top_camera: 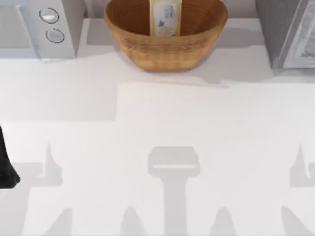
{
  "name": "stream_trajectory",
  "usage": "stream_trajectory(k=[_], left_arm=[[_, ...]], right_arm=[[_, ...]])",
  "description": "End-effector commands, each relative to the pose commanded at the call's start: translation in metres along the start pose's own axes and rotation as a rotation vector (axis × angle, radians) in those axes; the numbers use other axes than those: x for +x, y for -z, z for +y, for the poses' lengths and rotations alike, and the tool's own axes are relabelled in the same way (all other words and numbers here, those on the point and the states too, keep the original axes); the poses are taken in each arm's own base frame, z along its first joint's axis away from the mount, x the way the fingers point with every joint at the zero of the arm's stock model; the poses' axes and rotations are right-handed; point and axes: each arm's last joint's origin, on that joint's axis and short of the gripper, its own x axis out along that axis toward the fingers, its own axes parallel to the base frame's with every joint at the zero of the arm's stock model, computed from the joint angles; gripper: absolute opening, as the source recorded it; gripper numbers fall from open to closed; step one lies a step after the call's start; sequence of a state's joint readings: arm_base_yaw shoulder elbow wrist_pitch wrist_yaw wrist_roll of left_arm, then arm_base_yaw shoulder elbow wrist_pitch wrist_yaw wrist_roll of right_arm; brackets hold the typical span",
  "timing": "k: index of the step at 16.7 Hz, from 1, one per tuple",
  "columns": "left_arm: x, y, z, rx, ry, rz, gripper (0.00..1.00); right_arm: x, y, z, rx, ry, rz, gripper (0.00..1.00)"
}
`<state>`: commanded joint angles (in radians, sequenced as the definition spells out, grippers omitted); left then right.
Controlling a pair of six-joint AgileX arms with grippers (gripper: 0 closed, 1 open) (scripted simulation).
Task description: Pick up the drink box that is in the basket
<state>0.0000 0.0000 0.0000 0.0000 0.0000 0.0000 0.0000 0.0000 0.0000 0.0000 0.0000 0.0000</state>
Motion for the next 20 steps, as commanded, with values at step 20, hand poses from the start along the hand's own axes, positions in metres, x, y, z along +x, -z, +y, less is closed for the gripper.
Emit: stream_trajectory(k=[20], left_arm=[[0.179,-0.136,-0.094,-0.024,0.012,-0.002,1.00]], right_arm=[[0.000,0.000,0.000,0.000,0.000,0.000,1.00]])
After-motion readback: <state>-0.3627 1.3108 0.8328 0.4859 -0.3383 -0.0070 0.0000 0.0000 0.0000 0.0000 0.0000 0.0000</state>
